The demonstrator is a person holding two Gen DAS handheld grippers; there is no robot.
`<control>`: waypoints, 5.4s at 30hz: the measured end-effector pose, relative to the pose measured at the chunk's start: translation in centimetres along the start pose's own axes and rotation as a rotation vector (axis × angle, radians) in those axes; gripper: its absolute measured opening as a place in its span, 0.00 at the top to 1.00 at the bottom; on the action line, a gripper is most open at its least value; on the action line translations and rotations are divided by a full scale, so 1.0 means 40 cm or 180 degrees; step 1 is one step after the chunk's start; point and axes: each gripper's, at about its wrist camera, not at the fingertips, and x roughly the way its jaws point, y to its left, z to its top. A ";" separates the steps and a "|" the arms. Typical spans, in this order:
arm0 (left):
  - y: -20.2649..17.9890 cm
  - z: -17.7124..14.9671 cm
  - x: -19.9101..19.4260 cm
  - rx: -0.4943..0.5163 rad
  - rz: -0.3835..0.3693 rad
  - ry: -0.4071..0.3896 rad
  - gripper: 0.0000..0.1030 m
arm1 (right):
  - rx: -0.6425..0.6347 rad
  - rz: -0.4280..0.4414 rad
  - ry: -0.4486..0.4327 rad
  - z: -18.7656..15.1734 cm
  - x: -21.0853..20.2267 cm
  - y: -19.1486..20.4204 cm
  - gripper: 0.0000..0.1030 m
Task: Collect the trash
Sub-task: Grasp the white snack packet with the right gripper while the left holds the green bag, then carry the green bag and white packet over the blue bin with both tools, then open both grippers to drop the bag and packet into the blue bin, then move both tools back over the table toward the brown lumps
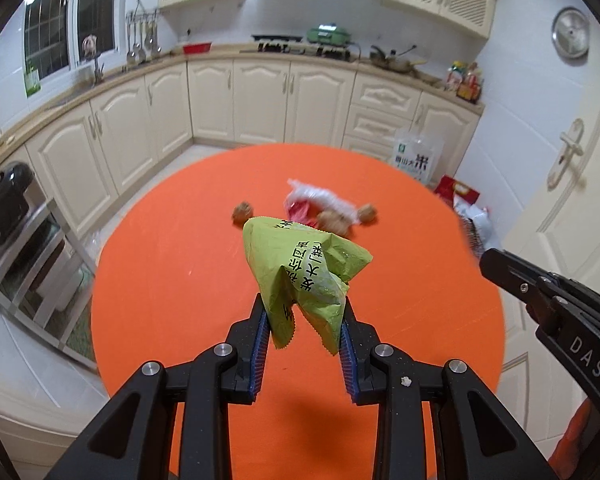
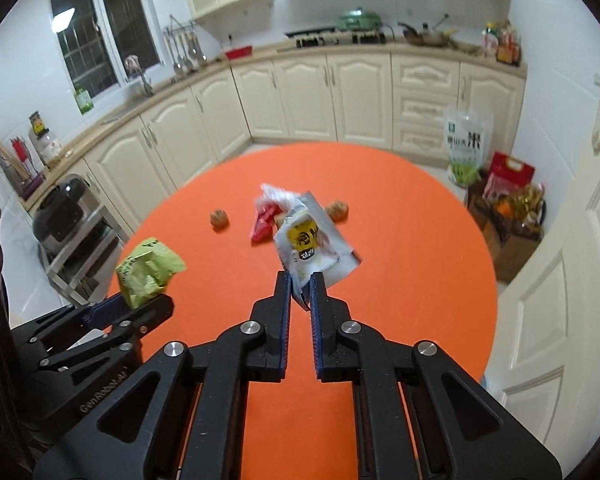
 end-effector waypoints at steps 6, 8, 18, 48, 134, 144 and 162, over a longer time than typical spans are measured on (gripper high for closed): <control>-0.069 -0.030 -0.033 0.0131 -0.0079 -0.0064 0.73 | 0.0061 -0.0014 -0.0061 -0.015 -0.044 -0.033 0.94; -0.077 -0.045 -0.032 0.0145 -0.0114 -0.0033 0.73 | 0.0121 0.0053 0.0000 -0.024 -0.042 -0.050 0.95; -0.117 -0.007 0.006 0.0281 -0.0197 0.0041 0.73 | 0.0291 -0.0063 -0.0037 -0.049 -0.080 -0.126 0.95; -0.738 -0.030 0.406 0.1651 -0.1091 0.0912 0.73 | 0.1753 -0.1364 0.0161 -0.306 -0.245 -0.739 0.95; -0.147 -0.195 -0.176 0.0213 0.0174 -0.0389 0.25 | 0.0443 -0.0803 -0.0311 -0.098 -0.273 -0.071 0.01; -0.075 -0.305 -0.277 0.0113 0.0182 -0.0432 0.19 | 0.0185 -0.0743 -0.0290 -0.089 -0.257 0.024 0.00; 0.101 -0.030 -0.053 -0.0311 0.0472 -0.0003 0.19 | -0.0187 -0.0465 0.0311 0.033 0.062 0.118 0.00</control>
